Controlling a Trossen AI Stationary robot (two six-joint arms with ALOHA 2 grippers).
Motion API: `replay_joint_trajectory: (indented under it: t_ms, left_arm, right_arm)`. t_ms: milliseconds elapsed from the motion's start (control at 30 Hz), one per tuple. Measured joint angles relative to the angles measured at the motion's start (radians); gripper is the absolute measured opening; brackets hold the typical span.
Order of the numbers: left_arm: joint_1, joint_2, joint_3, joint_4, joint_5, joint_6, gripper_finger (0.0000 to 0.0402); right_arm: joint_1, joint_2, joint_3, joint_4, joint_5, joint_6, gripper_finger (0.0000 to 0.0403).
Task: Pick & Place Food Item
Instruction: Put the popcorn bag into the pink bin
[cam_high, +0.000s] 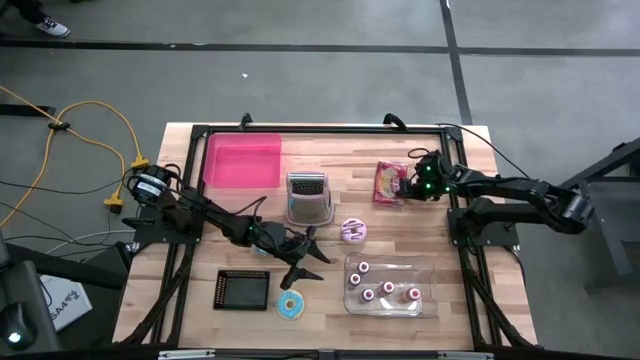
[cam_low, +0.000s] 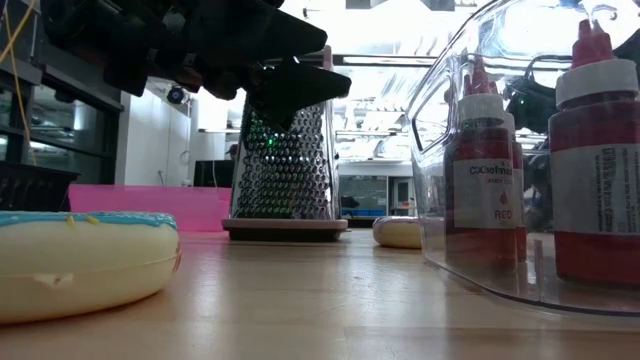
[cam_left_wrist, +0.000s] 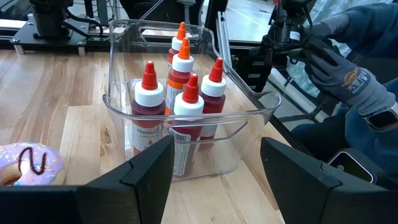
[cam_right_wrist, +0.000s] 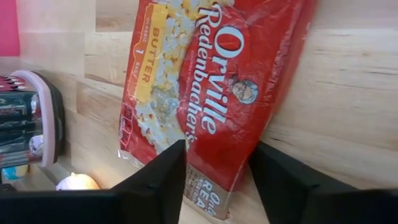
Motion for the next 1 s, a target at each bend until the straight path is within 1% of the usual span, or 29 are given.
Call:
replay_joint_trajectory:
  t_ms: [500,700,767,1000]
  left_arm:
    - [0.000,0.000,0.000,0.000,0.000,0.000,0.0233]
    - [0.000,0.000,0.000,0.000,0.000,0.000,0.0233]
    - [0.000,0.000,0.000,0.000,0.000,0.000,0.0233]
    - [0.000,0.000,0.000,0.000,0.000,0.000,0.0233]
  right_arm:
    - [-0.001,0.001,0.000,0.000,0.039,-0.050,0.0055]
    - [-0.001,0.000,0.000,0.006,0.040,-0.077,0.0015]
    - [-0.001,-0.001,0.000,0.006,0.042,-0.086,0.0008]
    - [-0.001,-0.004,-0.001,0.051,0.039,-0.112,0.0006]
